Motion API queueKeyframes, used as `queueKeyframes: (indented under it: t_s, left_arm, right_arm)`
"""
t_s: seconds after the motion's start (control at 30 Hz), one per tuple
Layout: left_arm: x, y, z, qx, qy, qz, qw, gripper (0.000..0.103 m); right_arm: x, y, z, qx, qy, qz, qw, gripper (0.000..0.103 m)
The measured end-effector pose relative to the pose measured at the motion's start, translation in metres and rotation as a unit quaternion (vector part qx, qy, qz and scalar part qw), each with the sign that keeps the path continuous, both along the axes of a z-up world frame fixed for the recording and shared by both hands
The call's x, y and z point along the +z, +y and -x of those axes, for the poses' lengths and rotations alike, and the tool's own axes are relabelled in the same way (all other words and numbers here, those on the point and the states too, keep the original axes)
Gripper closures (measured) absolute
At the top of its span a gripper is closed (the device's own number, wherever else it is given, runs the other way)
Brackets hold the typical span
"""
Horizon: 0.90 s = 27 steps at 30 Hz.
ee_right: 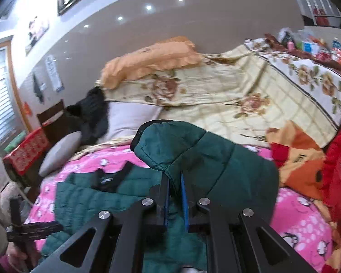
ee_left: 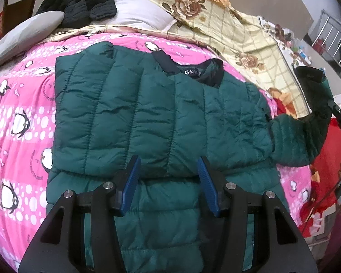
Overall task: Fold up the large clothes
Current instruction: 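Grasp the other sleeve cuff with the right tool and lift it, then lay the held sleeve across the jacket body and open the right tool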
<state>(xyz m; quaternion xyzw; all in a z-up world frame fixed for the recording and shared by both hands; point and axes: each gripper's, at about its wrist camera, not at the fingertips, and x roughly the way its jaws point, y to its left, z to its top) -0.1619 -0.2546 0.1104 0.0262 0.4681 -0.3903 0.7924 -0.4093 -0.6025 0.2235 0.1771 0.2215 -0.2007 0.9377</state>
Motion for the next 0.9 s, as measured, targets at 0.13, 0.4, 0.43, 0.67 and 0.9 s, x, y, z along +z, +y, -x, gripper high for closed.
queueKeyframes:
  t_s: [0.13, 0.4, 0.43, 0.67, 0.9]
  left_arm:
    - [0.005, 0.006, -0.002, -0.002, 0.009, 0.021, 0.9997, 0.051]
    - [0.009, 0.022, -0.007, 0.003, 0.027, 0.049, 0.9984, 0.051]
    - [0.009, 0.024, -0.008, 0.005, 0.028, 0.051, 0.9983, 0.051]
    - [0.009, 0.042, -0.017, 0.025, 0.04, 0.064, 0.9968, 0.051]
    - [0.005, 0.049, -0.022, 0.033, 0.048, 0.067, 0.996, 0.051]
  right_arm:
    - [0.008, 0.034, -0.018, 0.043, -0.003, 0.005, 0.999, 0.095]
    - [0.006, 0.106, -0.066, 0.121, 0.006, 0.009, 0.993, 0.095]
    - [0.003, 0.112, -0.071, 0.129, 0.008, 0.011, 0.992, 0.095]
    - [-0.033, 0.159, -0.117, 0.178, 0.037, -0.003, 0.983, 0.095]
    - [-0.079, 0.186, -0.145, 0.203, 0.081, -0.015, 0.976, 0.095]
